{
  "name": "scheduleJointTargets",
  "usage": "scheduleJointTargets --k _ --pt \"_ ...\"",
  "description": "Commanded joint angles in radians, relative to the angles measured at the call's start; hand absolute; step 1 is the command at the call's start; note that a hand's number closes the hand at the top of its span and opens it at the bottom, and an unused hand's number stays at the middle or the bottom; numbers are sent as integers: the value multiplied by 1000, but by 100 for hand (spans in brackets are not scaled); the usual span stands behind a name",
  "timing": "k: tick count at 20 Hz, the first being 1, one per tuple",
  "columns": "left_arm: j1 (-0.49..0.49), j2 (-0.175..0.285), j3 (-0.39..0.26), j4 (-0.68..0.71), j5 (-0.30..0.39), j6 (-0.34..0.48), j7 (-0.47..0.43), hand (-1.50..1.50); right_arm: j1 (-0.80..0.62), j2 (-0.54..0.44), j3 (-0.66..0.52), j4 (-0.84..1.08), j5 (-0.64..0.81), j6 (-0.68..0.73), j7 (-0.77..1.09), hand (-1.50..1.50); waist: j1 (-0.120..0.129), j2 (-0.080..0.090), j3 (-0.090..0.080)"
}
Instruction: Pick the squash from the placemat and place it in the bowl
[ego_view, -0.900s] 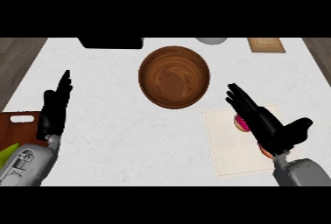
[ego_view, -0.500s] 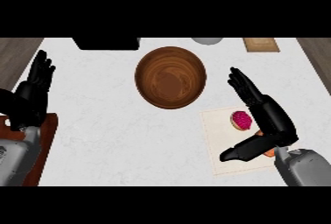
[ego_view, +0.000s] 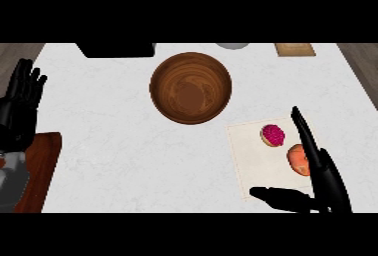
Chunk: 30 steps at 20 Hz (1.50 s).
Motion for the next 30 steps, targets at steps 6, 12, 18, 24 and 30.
scheduleJointTargets --k 6,12,18,24,30 --pt "8 -13 12 -43 -2 1 4 0 180 -287 -113 -349 223 53 419 -150 -8 2 -2" --pt "23 8 37 -11 10 -43 -19 0 274 -504 -138 -499 221 313 686 -150 -8 5 -4" --pt "14 -8 34 -24 -4 -40 -15 0 308 -661 -228 -562 89 537 782 -150 7 8 0" --pt "36 -28 53 -56 -12 -84 4 0 187 -545 -223 -474 72 644 860 -150 26 11 2" --pt "-4 -40 93 -2 -37 -125 7 0 215 -466 -281 -439 116 723 780 -150 16 10 2"
